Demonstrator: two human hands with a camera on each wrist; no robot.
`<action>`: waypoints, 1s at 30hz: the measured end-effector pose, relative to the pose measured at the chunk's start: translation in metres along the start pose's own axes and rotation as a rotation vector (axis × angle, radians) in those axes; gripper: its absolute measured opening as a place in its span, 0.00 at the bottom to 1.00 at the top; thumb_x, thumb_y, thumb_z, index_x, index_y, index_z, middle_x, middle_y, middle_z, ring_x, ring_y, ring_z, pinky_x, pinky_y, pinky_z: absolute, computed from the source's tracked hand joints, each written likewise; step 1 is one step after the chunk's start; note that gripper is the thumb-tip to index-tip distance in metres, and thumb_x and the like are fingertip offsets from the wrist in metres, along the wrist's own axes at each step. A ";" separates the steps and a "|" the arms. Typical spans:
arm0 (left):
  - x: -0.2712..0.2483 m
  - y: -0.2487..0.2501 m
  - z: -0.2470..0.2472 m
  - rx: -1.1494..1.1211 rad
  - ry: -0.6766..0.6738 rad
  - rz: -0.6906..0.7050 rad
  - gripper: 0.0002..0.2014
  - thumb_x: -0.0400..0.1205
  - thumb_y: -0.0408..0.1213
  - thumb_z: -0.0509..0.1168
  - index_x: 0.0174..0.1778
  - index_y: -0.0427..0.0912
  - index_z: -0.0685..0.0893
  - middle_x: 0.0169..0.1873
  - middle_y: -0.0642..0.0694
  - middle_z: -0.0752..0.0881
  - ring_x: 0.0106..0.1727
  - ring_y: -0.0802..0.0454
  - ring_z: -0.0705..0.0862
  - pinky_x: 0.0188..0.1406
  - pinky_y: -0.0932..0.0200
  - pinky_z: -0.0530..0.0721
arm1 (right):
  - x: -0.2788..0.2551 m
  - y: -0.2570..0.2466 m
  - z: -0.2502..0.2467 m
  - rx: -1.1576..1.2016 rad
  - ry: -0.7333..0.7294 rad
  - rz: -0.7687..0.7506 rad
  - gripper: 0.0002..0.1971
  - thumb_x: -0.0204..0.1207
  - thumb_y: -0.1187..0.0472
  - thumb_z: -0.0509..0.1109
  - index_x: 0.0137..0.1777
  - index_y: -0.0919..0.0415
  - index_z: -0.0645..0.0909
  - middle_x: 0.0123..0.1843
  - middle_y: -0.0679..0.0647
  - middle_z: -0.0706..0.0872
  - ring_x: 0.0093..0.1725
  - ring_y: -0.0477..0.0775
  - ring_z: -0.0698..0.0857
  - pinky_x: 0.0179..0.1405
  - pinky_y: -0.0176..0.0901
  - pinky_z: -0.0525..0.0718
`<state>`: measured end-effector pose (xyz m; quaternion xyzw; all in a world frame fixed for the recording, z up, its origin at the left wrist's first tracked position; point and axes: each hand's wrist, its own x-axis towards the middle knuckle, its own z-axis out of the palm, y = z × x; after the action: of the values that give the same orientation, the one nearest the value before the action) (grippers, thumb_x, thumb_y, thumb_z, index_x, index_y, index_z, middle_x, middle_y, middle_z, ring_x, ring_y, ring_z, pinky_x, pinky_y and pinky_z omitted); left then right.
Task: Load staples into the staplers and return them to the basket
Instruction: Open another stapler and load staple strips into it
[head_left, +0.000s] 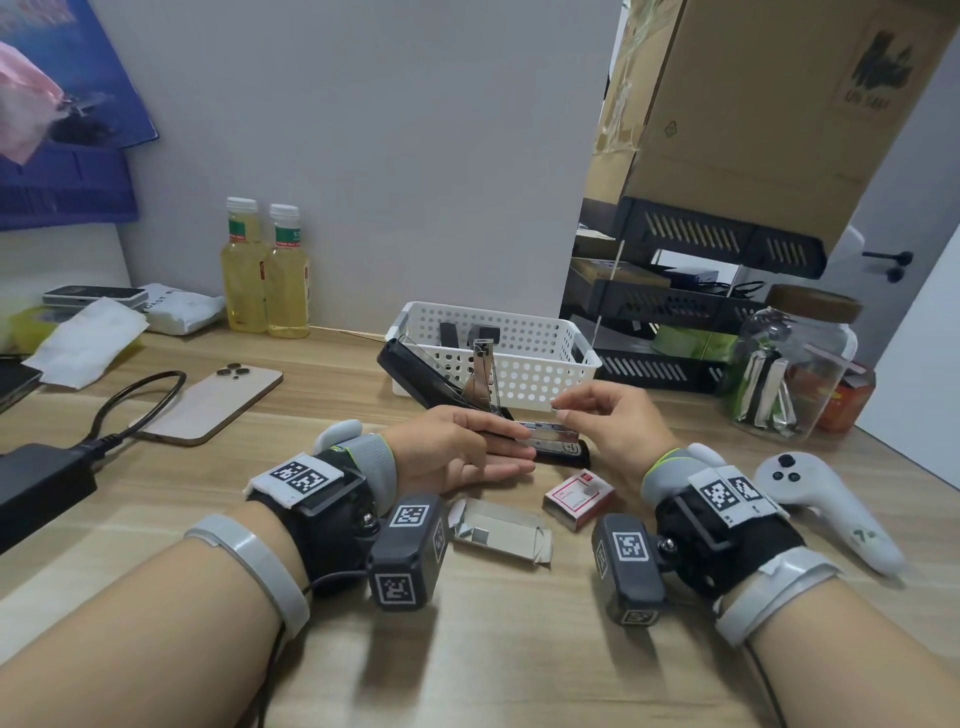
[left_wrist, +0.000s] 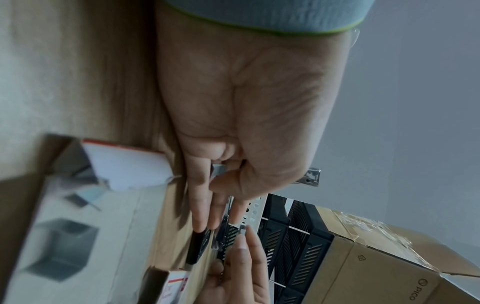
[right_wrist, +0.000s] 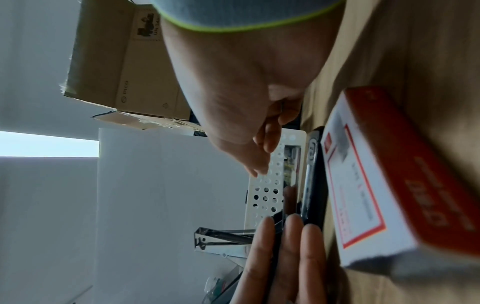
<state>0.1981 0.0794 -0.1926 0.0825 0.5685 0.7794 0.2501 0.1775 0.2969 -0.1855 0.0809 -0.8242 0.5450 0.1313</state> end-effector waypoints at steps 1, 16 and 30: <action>0.000 0.000 0.000 0.007 0.002 0.000 0.30 0.74 0.06 0.43 0.66 0.22 0.82 0.63 0.22 0.85 0.66 0.31 0.86 0.61 0.49 0.88 | 0.001 0.002 0.001 -0.008 -0.020 0.016 0.04 0.73 0.68 0.79 0.44 0.59 0.91 0.42 0.59 0.91 0.42 0.55 0.88 0.49 0.51 0.88; -0.004 -0.001 -0.001 0.019 -0.051 0.019 0.21 0.83 0.10 0.49 0.64 0.24 0.81 0.68 0.18 0.79 0.70 0.26 0.81 0.65 0.47 0.84 | 0.003 -0.001 0.001 -0.138 -0.098 -0.012 0.03 0.70 0.65 0.82 0.39 0.56 0.92 0.39 0.49 0.93 0.41 0.48 0.87 0.50 0.45 0.85; -0.014 0.004 0.007 -0.037 -0.009 0.003 0.14 0.88 0.26 0.59 0.66 0.20 0.79 0.57 0.22 0.87 0.52 0.37 0.93 0.46 0.60 0.92 | 0.002 0.000 0.002 -0.107 -0.083 0.040 0.04 0.65 0.54 0.83 0.40 0.51 0.93 0.41 0.56 0.94 0.47 0.63 0.92 0.57 0.65 0.89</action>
<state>0.2117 0.0780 -0.1841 0.0821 0.5526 0.7900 0.2527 0.1751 0.2946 -0.1855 0.0797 -0.8584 0.4987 0.0899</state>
